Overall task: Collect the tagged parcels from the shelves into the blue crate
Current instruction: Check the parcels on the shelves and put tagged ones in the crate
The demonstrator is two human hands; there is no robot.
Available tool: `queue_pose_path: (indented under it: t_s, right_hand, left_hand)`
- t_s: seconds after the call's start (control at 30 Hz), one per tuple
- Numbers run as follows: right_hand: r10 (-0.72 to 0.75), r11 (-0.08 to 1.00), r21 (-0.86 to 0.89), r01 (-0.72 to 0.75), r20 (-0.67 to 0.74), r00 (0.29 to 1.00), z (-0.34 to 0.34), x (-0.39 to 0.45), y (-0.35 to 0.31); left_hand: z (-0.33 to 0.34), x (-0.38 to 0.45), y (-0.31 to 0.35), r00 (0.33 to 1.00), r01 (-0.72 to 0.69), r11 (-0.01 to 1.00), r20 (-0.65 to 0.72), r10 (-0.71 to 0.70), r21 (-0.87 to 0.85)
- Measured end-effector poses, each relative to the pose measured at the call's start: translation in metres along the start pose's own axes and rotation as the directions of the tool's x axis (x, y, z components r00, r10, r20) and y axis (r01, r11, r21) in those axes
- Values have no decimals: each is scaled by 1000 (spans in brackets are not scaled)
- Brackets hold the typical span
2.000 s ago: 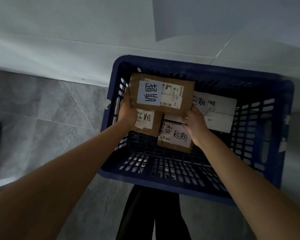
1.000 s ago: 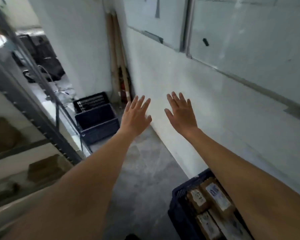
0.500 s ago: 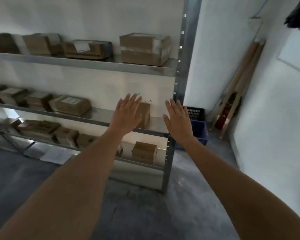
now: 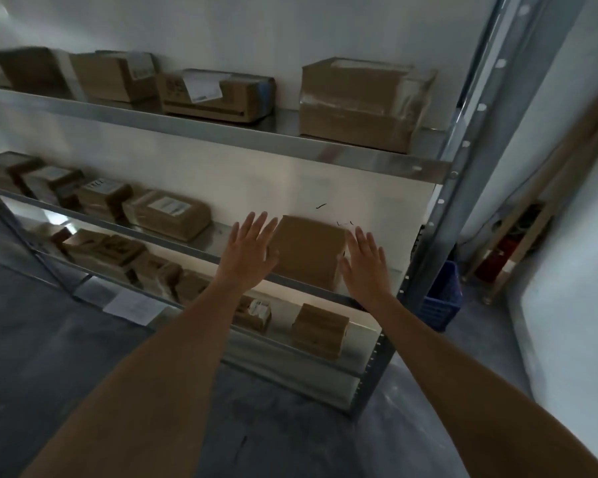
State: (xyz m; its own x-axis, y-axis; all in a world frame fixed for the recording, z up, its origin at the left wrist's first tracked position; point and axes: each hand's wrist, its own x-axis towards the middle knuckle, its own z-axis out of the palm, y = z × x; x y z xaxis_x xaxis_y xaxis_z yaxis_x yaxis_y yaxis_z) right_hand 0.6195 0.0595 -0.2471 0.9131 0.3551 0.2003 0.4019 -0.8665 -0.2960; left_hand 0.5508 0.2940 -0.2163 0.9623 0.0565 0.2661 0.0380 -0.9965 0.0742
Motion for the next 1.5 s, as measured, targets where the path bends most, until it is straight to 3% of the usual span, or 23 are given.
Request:
queue_pose_path:
  t_s: [0.2,0.4,0.47,0.6,0.73,0.9,1.0,1.1,1.17,1.23,1.3,1.4,1.5]
  right_hand:
    - [97,983,151,-109,86,992,34,47,8]
    - [272,913,249,-323,220,937,67,72,7]
    - [319,865,316,-390,255,913,74,77,4]
    - [359,759,415,-502,377,854,90,76,-6]
    - [363,659,520,-544,414,835,102,69,-15]
    - [366,601,546,-584,461,808,93,70,-16]
    - [387,555,602,-574,424,819,94,64,-23]
    - [445,484,675,-557,359,821,93,51,-31]
    - [581,334,745,-577,320,749,88,43,-33]
    - [727,263,743,-616,267,632,78,41,-30]
    - [760,260,748,-611,232,607,65,42,-28]
    - [694,277,812,-514,201,692,43,47,-36]
    - [644,194,890,-413,203,738,34,52,-44]
  left_hand:
    - [38,56,-9,993,84,995,91,-78,-62]
    - [83,86,-20,873,444,866,328,-360,-229]
    - [100,94,-31,849,473,826,412,-332,-308]
    - [111,116,-43,813,530,602,560,-160,-598]
    - [124,121,-55,796,534,565,598,-87,-629]
    - [130,110,-63,743,655,297,664,-86,-695]
    - [130,109,-65,708,676,376,700,-95,-633]
    - [126,104,-69,726,636,460,682,-86,-619]
    - [119,96,-73,695,667,412,718,-44,-621]
    - [112,89,-78,656,716,293,755,28,-633]
    - [104,87,-81,708,689,199,706,17,-697]
    - [88,89,-74,799,599,66,589,-122,-798]
    - [78,90,-68,827,532,-76,537,-166,-843]
